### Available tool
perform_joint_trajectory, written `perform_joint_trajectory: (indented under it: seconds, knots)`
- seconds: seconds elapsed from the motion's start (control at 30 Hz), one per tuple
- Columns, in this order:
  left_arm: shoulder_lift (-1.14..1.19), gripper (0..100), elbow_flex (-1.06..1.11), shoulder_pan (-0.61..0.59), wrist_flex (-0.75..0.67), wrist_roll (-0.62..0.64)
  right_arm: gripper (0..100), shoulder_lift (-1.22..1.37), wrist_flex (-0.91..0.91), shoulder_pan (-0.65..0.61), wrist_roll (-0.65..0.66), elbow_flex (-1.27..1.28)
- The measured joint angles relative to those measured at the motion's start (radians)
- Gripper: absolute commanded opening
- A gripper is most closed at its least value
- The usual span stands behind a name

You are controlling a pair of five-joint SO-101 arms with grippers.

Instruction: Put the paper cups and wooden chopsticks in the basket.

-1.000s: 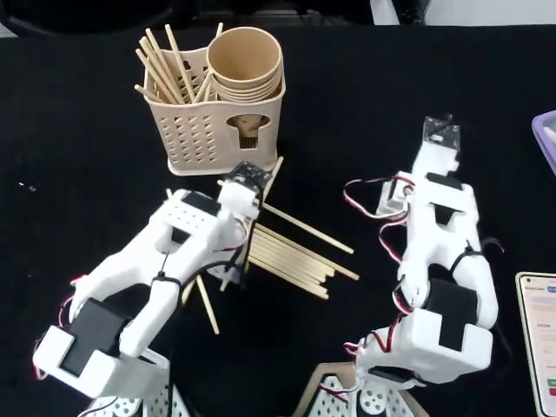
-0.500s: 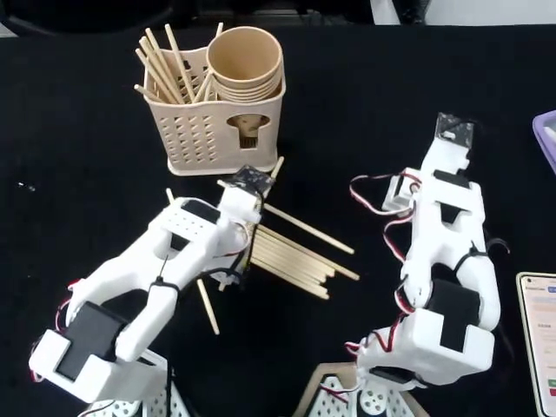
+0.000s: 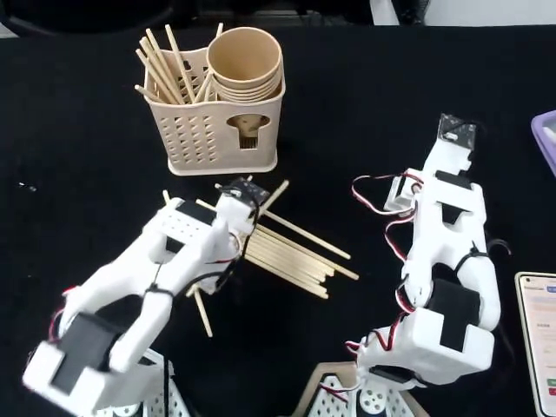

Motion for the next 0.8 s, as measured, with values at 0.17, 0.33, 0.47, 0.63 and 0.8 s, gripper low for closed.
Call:
perform_joint_trajectory:
  seconds: [0.17, 0.33, 0.47, 0.63, 0.8]
  knots:
    - [-0.213, 3, 0.006, -0.048, 0.167, -0.132, 11.6, 0.000, 0.000, 0.000, 0.000, 0.000]
    - [-0.304, 3, 0.124, -0.210, 0.138, -0.226, 11.6, 0.000, 0.000, 0.000, 0.000, 0.000]
    - [-0.307, 3, 0.221, -0.261, 0.037, -0.241, 11.6, 0.000, 0.000, 0.000, 0.000, 0.000]
    - [-0.316, 3, 0.284, -0.261, -0.020, -0.241, 11.6, 0.000, 0.000, -0.002, 0.000, 0.000]
    - [-0.319, 11, 0.244, -0.261, 0.028, -0.241, 11.6, 0.000, 0.000, -0.002, 0.000, 0.000]
